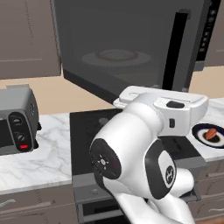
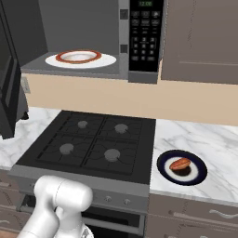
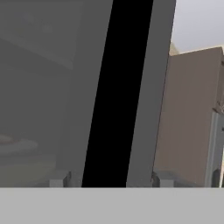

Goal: Pick the sweet potato from the counter and place it in the microwave. Then turn on the microwave.

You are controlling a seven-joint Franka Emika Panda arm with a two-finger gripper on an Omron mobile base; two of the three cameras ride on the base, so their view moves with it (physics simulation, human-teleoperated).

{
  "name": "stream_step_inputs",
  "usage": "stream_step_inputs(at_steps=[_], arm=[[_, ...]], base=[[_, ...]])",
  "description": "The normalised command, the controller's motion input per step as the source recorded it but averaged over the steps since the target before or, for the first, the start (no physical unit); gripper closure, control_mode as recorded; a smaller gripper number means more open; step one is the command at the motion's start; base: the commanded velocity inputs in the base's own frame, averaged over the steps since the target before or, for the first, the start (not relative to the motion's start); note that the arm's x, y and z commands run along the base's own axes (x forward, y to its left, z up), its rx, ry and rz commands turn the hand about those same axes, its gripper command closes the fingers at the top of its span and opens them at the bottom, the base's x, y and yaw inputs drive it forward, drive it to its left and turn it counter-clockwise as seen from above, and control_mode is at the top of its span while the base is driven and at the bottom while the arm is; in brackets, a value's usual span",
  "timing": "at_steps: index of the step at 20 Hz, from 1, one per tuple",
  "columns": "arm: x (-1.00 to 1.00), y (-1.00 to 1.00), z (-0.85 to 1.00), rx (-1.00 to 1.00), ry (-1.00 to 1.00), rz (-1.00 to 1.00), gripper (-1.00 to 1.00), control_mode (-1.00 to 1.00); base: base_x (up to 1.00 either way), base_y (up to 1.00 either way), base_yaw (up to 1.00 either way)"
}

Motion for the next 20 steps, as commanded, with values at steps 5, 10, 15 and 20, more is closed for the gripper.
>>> stream_step_inputs(at_steps=[5, 10, 15, 20], arm=[[0.00, 0.08, 0.03, 0.00, -0.02, 0.00, -1.00, -1.00], [0.00, 0.28, 0.02, 0.00, 0.00, 0.07, -1.00, -1.00], [-0.78, 0.02, 0.26, 0.00, -0.04, 0.07, -1.00, -1.00], [-0.98, -0.69, 0.25, 0.02, -0.03, 0.03, -1.00, -1.00]], base=[[0.00, 0.00, 0.00], [0.00, 0.00, 0.00], [0.00, 0.00, 0.00], [0.00, 0.00, 0.00]])
